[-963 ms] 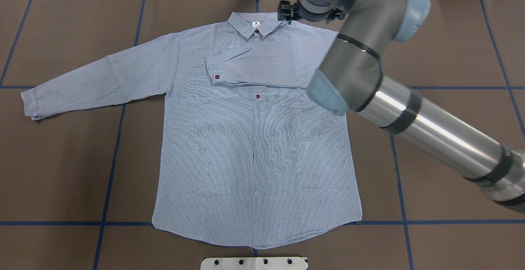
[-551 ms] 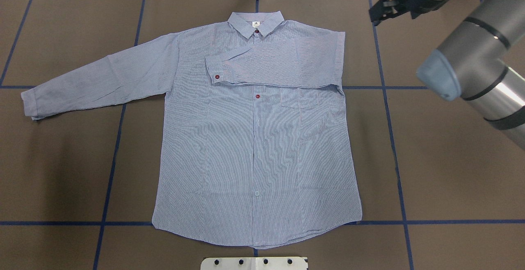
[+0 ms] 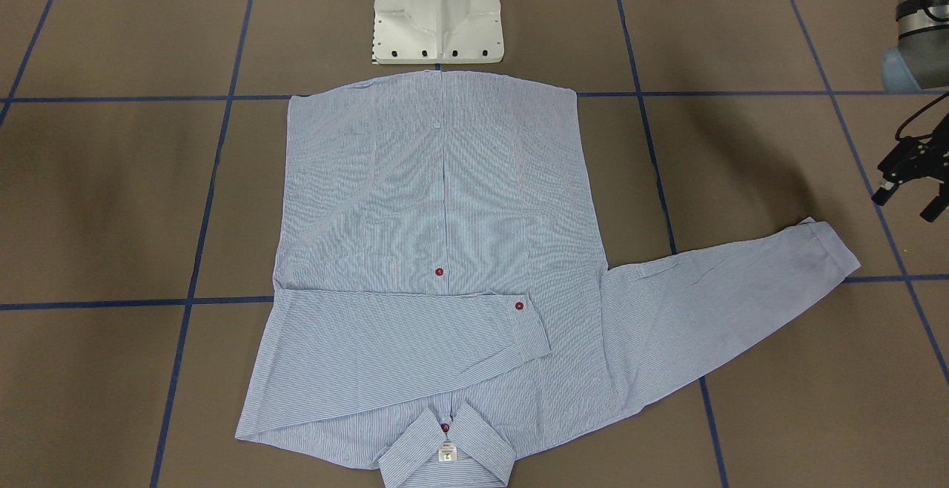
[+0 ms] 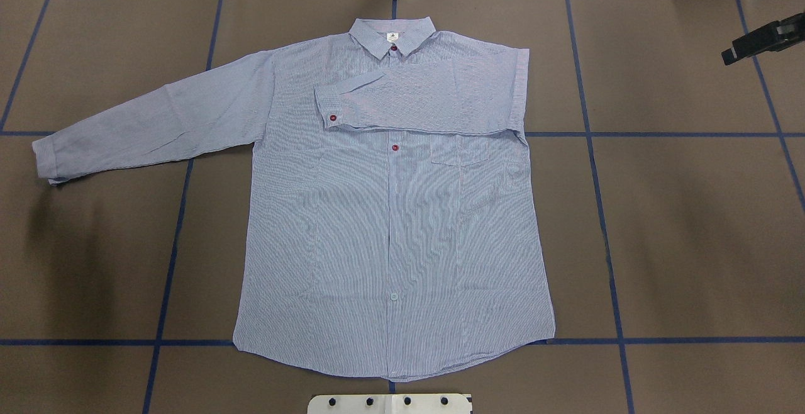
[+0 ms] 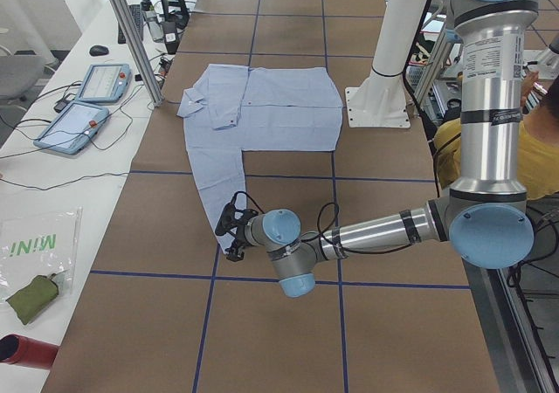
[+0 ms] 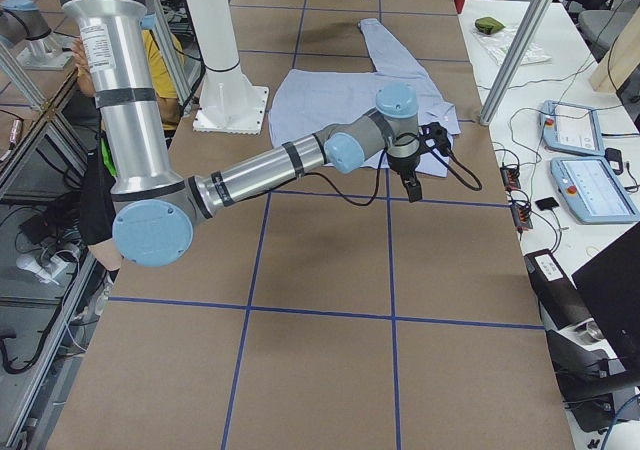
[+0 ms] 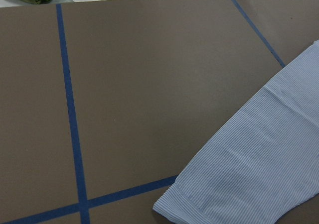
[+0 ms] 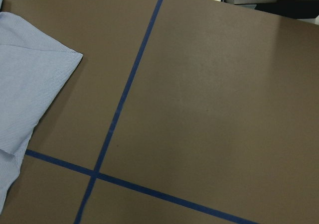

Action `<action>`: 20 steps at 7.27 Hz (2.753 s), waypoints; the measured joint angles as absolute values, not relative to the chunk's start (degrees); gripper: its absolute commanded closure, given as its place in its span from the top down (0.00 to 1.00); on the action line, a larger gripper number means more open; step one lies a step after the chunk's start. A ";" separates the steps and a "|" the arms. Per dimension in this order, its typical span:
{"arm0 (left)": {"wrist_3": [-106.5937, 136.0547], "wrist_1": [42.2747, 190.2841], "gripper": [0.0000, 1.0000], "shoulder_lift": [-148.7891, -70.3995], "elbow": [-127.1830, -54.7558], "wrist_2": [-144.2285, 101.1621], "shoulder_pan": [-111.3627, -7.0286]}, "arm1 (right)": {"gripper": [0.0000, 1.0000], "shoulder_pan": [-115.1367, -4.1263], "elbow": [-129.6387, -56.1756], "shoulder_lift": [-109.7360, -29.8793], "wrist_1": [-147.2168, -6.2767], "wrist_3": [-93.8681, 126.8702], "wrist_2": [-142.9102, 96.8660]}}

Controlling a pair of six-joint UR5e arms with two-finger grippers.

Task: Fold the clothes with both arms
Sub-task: 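Grasp the cuff of the sleeve nearest the left gripper, then lift and carry the sleeve across the shirt front with the left gripper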

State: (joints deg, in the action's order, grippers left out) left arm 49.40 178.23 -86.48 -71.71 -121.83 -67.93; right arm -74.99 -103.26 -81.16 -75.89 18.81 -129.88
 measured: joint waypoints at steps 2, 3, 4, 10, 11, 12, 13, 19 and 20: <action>57.87 183.16 0.65 -86.48 -69.86 -115.42 -61.46 | 1.00 -75.56 -103.27 -82.66 -74.36 18.77 -130.23; 60.75 183.97 0.64 -86.53 -68.81 -113.82 -59.87 | 1.00 -75.68 -103.27 -82.96 -74.19 18.87 -130.23; 63.69 184.36 0.63 -86.60 -67.84 -112.39 -58.66 | 1.00 -75.76 -103.27 -83.10 -74.12 18.92 -130.20; 65.90 183.81 0.52 -88.02 -65.84 -110.55 -55.39 | 1.00 -75.85 -103.33 -83.15 -74.00 18.90 -130.00; 65.82 183.72 0.33 -88.19 -65.59 -110.53 -55.27 | 1.00 -75.85 -103.37 -83.15 -74.01 18.90 -129.99; 65.75 183.65 0.18 -88.22 -65.47 -110.53 -55.23 | 1.00 -75.85 -103.41 -83.15 -74.00 18.90 -129.97; 65.67 183.64 0.00 -88.24 -65.43 -110.52 -55.21 | 1.00 -75.85 -103.43 -83.14 -74.00 18.90 -129.95; 58.39 184.28 0.00 -87.59 -73.31 -110.46 -55.43 | 1.00 -75.91 -104.59 -83.73 -74.07 19.03 -129.92; 54.12 184.82 0.00 -88.35 -75.75 -109.22 -55.40 | 1.00 -75.92 -104.71 -83.90 -74.03 19.13 -129.94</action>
